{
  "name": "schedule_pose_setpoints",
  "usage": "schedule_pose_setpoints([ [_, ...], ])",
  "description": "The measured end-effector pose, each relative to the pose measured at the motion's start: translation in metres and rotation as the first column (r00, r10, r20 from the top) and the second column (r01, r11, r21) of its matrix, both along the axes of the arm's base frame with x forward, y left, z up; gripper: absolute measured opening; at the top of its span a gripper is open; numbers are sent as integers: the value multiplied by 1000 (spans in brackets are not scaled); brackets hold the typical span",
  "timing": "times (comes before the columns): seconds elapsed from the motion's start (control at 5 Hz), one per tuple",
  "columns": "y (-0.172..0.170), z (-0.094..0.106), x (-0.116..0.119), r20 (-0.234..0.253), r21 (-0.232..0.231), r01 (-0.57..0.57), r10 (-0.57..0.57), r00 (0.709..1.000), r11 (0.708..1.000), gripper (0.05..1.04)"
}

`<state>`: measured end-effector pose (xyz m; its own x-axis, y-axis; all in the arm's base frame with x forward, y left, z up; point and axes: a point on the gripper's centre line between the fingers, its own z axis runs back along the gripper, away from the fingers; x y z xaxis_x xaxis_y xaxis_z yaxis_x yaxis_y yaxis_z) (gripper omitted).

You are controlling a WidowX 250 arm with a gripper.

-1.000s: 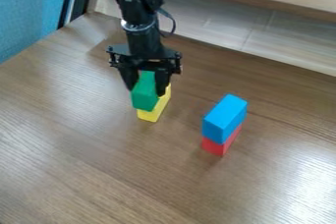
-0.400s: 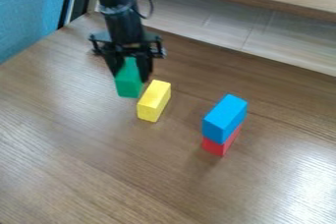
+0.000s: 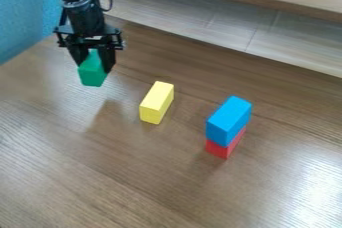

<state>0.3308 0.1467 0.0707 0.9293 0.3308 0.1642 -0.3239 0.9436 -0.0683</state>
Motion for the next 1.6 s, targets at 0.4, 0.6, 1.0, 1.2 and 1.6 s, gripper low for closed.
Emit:
schedule_pose_setpoints([
  [0.4,18,-15,-1,-2,38,128,-128,992,991,586],
  [0.6,22,-26,-5,-45,48,138,-135,990,989,667],
  [1.0,22,-31,-6,-39,59,142,-140,989,988,1005],
  [1.2,10,-31,-5,-37,43,156,-154,987,987,1000],
  [1.6,-37,21,8,53,13,169,-169,984,986,1000],
])
